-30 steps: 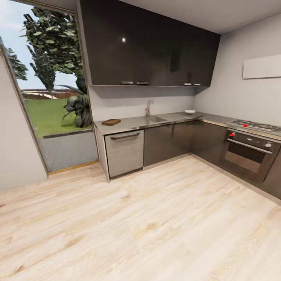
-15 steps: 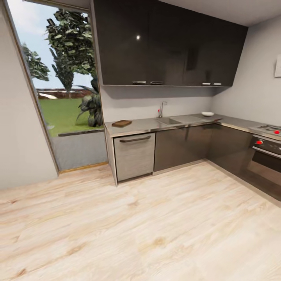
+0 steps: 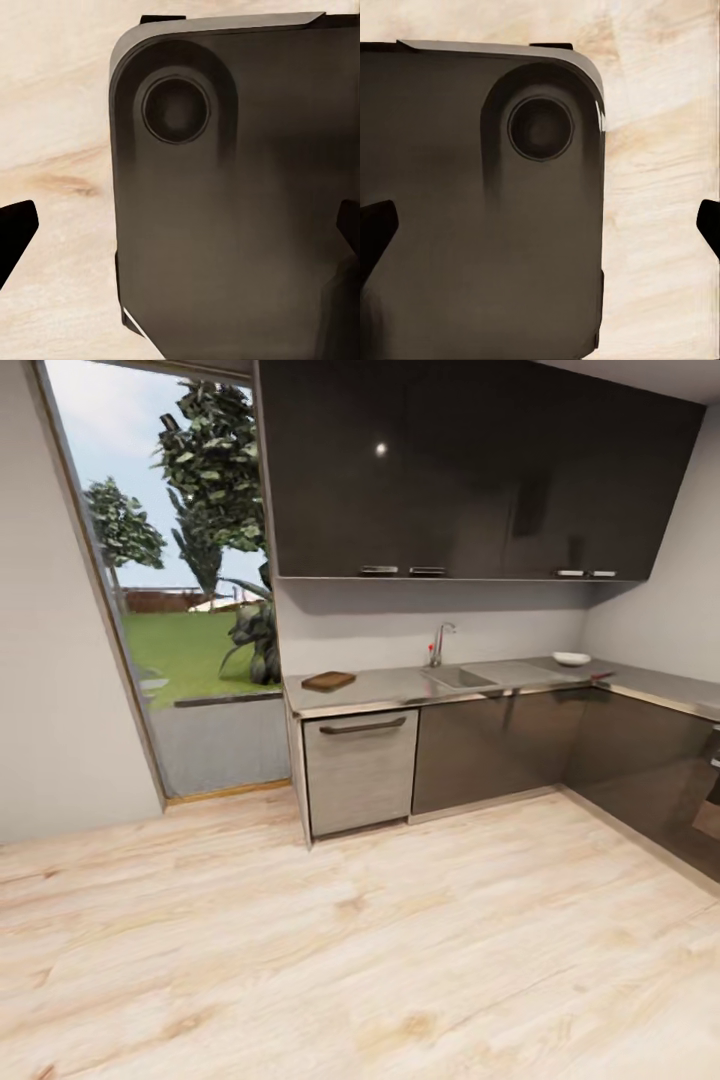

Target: In the kitchen, take the Vidalia onion out of the sink, dice it on the chopping board with the paring knife, put the diced onion into the bowl on the countertop, then place both the paring knife and the chopping board into the sink.

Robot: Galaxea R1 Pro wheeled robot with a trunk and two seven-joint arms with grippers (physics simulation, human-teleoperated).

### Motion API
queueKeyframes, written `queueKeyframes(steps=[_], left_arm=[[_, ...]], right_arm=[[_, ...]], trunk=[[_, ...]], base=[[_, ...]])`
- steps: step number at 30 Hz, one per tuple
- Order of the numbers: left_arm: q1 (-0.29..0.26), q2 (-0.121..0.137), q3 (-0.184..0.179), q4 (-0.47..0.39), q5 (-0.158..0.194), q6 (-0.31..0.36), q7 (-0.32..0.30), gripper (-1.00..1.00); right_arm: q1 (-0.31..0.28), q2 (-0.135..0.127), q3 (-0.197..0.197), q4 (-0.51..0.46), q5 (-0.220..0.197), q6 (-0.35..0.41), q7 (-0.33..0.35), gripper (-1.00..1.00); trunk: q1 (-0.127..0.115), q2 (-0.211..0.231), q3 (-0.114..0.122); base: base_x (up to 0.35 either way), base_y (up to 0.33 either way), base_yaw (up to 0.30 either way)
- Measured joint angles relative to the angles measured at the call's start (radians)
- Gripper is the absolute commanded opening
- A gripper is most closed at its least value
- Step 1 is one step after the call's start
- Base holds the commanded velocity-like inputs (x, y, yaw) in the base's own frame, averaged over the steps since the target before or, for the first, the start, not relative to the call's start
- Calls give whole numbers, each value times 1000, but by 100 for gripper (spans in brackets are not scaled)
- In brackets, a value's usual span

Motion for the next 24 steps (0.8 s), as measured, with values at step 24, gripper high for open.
queueKeyframes(steps=[24], left_arm=[[0,-1,0,0,0,0,1,100]], right_arm=[[0,0,0,0,0,-1,0,100]], trunk=[[0,0,0]], base=[[320,-187,158]])
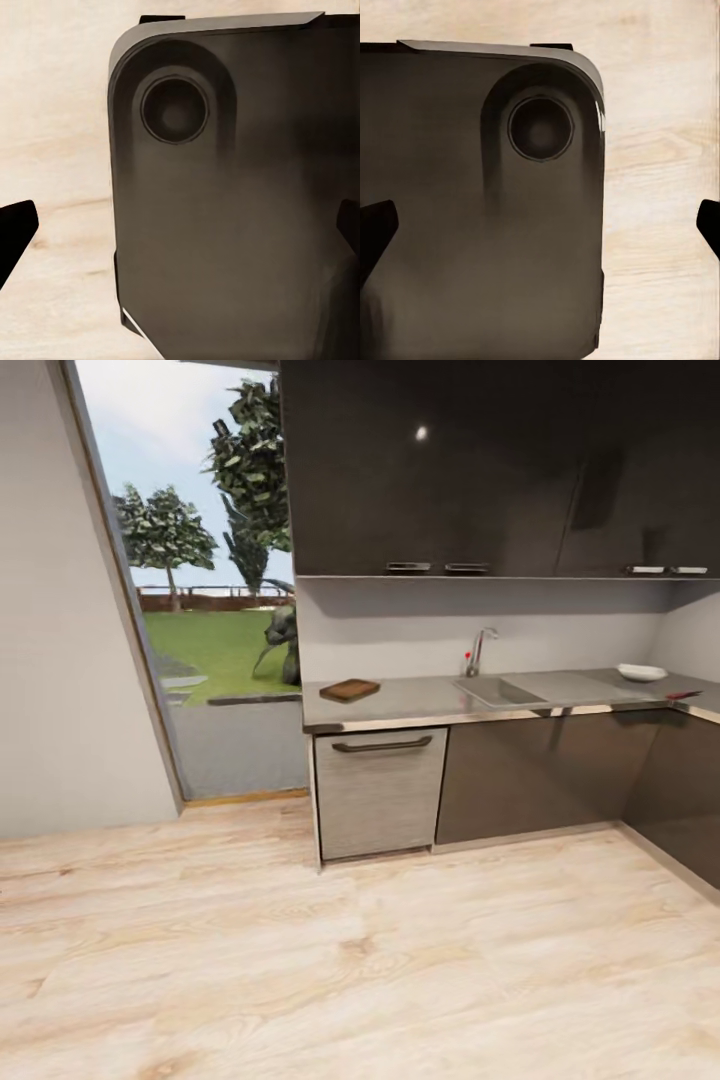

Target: In the kitchen, take the Vidalia onion out of the sink, dice it on the chopping board with the paring knife, put the diced onion into the bowl on the countertop, then place both the paring knife and the chopping board into the sink.

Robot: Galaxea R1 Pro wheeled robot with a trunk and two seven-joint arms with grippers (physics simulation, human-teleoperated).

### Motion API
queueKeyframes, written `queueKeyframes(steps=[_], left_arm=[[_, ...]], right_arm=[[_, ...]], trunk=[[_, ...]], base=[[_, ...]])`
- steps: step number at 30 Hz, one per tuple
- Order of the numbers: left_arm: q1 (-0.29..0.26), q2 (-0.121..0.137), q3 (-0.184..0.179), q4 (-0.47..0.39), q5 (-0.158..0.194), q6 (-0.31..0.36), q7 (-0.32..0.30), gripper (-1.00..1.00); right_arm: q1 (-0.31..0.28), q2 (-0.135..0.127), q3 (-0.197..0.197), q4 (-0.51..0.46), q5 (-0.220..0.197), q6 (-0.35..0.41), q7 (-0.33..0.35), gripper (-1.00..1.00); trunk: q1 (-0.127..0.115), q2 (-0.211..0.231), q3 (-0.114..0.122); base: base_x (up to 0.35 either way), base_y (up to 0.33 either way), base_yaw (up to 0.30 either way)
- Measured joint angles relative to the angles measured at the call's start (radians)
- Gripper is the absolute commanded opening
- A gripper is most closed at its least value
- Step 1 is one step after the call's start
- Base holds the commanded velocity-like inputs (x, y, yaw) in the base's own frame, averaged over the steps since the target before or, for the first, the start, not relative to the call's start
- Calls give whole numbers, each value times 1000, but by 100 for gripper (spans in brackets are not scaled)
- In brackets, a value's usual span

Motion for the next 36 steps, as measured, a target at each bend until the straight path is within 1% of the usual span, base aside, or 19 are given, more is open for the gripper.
queueKeyframes(steps=[17,36], left_arm=[[0,1,0,0,0,0,-1,100],[0,3,1,0,0,0,0,100]], right_arm=[[0,0,0,0,0,0,0,100],[0,0,0,0,0,0,0,100]], trunk=[[0,0,0],[0,0,0]], base=[[307,-205,156],[272,-251,143]])
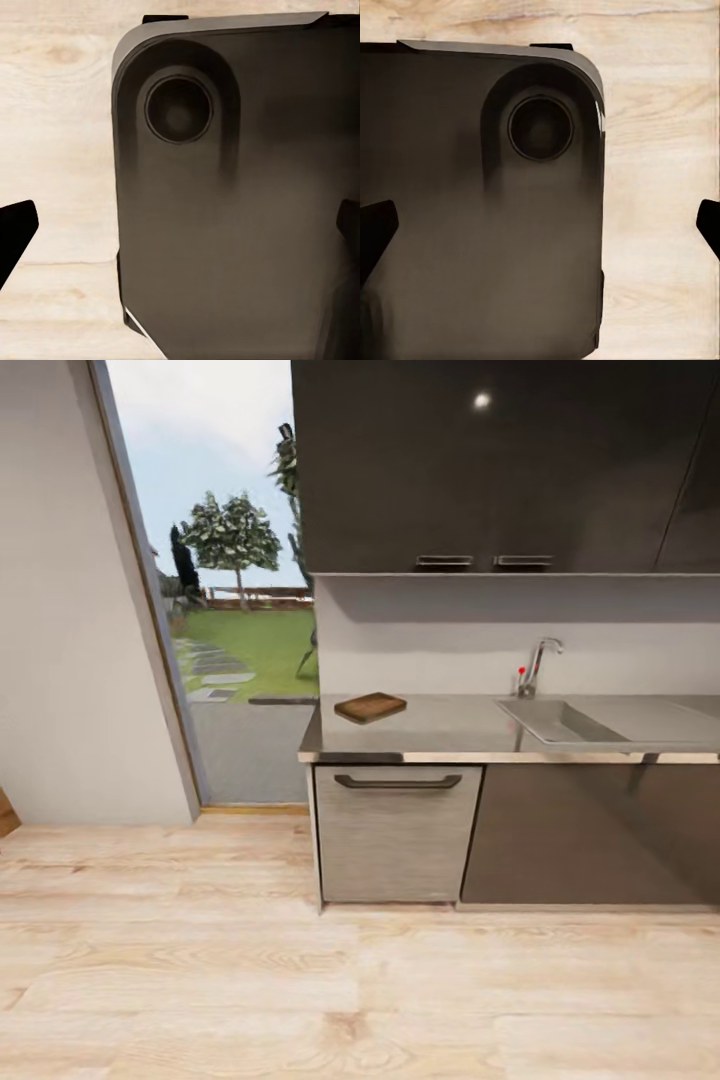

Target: In the kitchen, take the Vidalia onion out of the sink, dice it on the chopping board with the paring knife, put the diced onion into the bowl on the countertop, then place both the paring knife and the chopping board into the sink.

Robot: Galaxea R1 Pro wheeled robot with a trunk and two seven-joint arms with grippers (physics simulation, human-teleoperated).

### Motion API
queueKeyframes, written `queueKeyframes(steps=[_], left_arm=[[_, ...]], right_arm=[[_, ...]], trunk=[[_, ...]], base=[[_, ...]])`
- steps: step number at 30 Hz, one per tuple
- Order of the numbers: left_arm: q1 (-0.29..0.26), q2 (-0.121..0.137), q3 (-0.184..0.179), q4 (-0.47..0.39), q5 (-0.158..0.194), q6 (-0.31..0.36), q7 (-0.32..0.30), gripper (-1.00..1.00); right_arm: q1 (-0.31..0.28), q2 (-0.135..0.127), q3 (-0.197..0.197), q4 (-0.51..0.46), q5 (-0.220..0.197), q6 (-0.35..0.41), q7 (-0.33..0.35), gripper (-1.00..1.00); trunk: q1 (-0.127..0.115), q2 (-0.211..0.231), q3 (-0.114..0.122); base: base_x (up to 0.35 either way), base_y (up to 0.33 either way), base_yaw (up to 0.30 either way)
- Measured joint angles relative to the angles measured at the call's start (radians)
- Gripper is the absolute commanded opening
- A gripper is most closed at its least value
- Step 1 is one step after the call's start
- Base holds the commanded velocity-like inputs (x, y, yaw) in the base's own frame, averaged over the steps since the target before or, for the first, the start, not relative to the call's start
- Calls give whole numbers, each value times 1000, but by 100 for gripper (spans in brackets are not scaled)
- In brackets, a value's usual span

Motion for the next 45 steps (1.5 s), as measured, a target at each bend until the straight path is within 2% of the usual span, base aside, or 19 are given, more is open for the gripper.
queueKeyframes(steps=[15,36,45], left_arm=[[0,1,1,0,0,1,0,100],[0,1,1,0,0,1,0,100],[0,1,1,0,0,1,0,100]], right_arm=[[0,0,0,0,0,0,0,100],[0,0,0,0,0,0,0,100],[0,0,0,0,0,0,1,100]], trunk=[[0,0,0],[0,0,0],[0,0,0]], base=[[268,-255,82],[270,-249,3],[316,-57,-77]])
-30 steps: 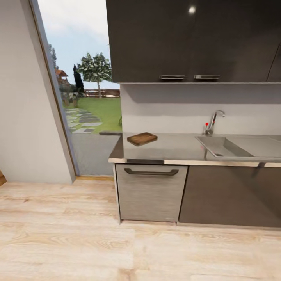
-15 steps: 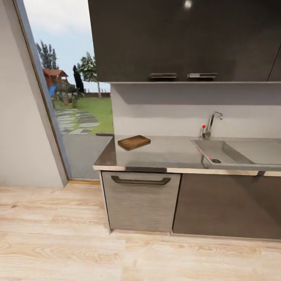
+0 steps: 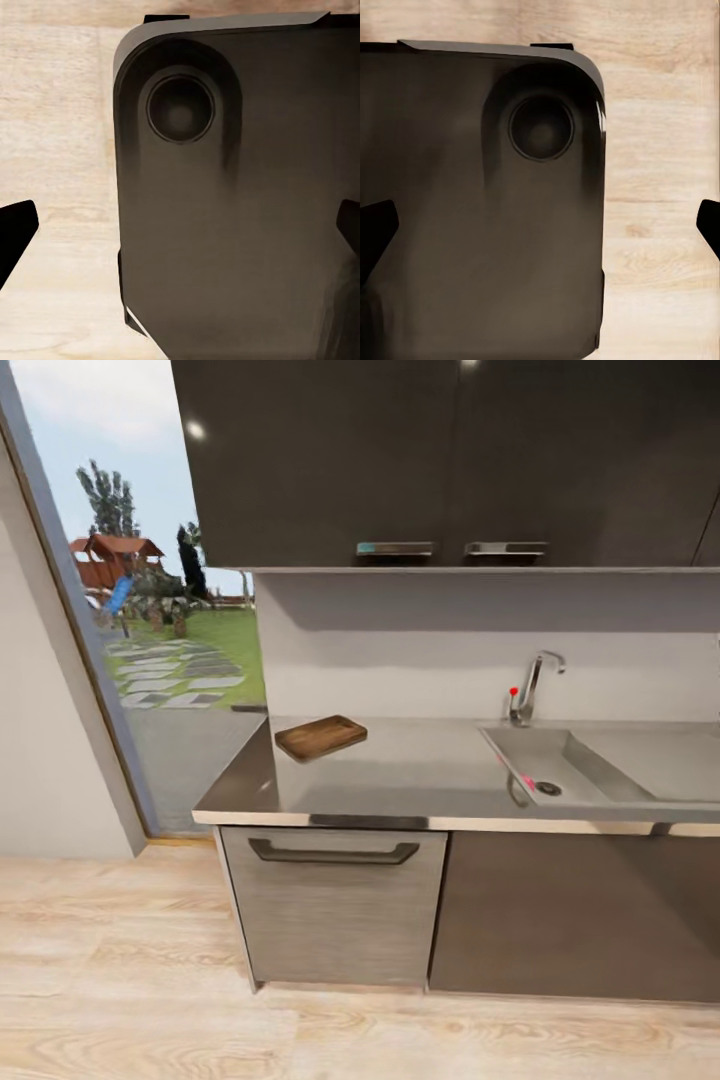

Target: In the kitchen, take the Vidalia onion out of the sink, dice it on the chopping board with the paring knife, put the diced onion into the bowl on the countertop, then place both the paring knife and the chopping board into the sink.

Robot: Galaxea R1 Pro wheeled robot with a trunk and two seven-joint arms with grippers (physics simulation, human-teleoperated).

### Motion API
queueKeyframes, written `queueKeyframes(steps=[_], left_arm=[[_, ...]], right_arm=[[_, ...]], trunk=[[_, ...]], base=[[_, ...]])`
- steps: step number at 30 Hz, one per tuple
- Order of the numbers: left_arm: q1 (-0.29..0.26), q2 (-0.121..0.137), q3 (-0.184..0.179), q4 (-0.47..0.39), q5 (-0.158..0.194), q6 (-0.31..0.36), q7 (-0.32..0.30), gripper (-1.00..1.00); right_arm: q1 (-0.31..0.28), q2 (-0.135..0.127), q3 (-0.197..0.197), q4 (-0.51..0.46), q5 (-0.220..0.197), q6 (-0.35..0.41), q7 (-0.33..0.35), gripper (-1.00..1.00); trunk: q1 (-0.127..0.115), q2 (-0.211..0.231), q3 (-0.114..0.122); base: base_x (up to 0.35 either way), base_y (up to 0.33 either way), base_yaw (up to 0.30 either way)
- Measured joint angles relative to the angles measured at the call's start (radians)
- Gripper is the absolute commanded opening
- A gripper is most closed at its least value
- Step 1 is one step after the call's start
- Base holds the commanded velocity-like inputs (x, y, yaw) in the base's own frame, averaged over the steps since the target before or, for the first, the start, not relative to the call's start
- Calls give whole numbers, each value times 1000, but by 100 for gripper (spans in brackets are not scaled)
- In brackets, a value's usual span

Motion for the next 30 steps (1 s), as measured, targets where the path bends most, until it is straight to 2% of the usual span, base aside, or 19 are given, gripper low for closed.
queueKeyframes(steps=[6,12,24,30], left_arm=[[0,3,0,0,0,-1,0,100],[0,-4,2,0,0,-2,0,100],[0,-2,0,-1,0,-31,-3,100],[0,-5,1,-1,0,-32,-2,100]], right_arm=[[0,0,0,0,0,0,0,100],[0,0,1,0,0,0,0,100],[0,0,2,0,0,-7,0,100],[0,0,1,0,0,-7,-1,100]], trunk=[[0,0,0],[1,0,0],[1,0,0],[1,0,0]], base=[[287,86,-66],[29,9,-4],[1,0,2],[0,0,178]])
